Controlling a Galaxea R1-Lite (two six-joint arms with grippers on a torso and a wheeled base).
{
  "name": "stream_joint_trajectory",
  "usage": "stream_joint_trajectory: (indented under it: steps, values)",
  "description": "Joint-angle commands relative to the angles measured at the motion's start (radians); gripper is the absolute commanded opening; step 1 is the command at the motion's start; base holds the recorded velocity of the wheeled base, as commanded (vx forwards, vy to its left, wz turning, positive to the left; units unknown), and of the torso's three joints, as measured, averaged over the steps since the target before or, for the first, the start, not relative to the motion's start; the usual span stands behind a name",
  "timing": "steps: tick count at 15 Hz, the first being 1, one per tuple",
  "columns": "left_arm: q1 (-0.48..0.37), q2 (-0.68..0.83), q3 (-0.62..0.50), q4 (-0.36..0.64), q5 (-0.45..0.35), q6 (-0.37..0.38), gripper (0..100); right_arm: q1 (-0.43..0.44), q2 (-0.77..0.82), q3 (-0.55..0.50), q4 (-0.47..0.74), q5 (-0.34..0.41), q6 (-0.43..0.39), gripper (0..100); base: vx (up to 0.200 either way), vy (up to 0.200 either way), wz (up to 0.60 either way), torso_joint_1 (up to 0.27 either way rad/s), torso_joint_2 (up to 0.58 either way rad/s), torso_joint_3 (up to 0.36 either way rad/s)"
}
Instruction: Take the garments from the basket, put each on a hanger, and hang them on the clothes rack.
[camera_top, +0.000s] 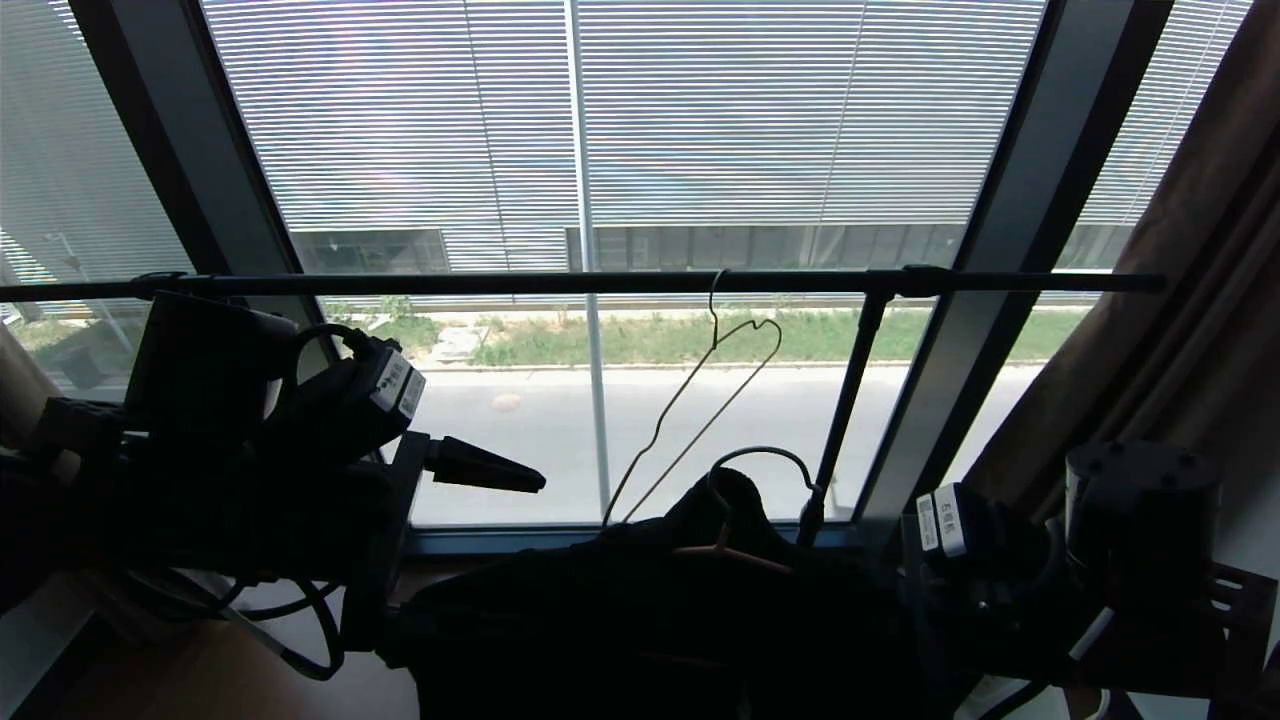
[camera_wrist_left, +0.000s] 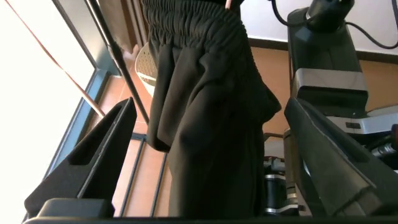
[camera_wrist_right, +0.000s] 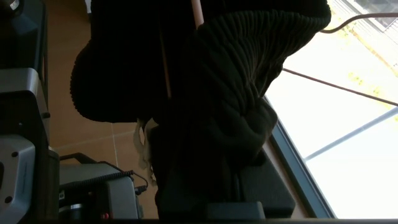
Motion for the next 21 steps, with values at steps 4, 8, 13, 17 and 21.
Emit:
stream_joint_trajectory:
  steps: [4, 8, 13, 17, 21]
  values:
    - [-0.04, 0.051, -0.004, -0.003, 0.041, 0.004, 100, 0.0, -0.017, -0.001, -0.002, 0.0, 0.0, 0, 0.0, 0.0, 0.0, 0.0, 0.0, 0.0]
    - [-0.074, 0.1, -0.005, -0.019, 0.065, 0.004, 100, 0.002, -0.026, -0.001, -0.002, 0.0, 0.0, 0, 0.0, 0.0, 0.0, 0.0, 0.0, 0.0]
    - [-0.093, 0.126, 0.001, -0.028, 0.068, 0.004, 100, 0.002, -0.036, -0.001, -0.003, 0.002, 0.003, 0, 0.0, 0.0, 0.0, 0.0, 0.0, 0.0]
    - [-0.093, 0.123, 0.014, -0.029, 0.068, 0.004, 0, 0.002, -0.033, -0.006, -0.003, 0.014, 0.003, 0, 0.0, 0.0, 0.0, 0.0, 0.0, 0.0]
    - [-0.086, 0.117, 0.054, -0.083, 0.067, 0.004, 0, 0.0, -0.025, -0.017, 0.004, 0.0, 0.007, 0, 0.0, 0.0, 0.0, 0.0, 0.0, 0.0]
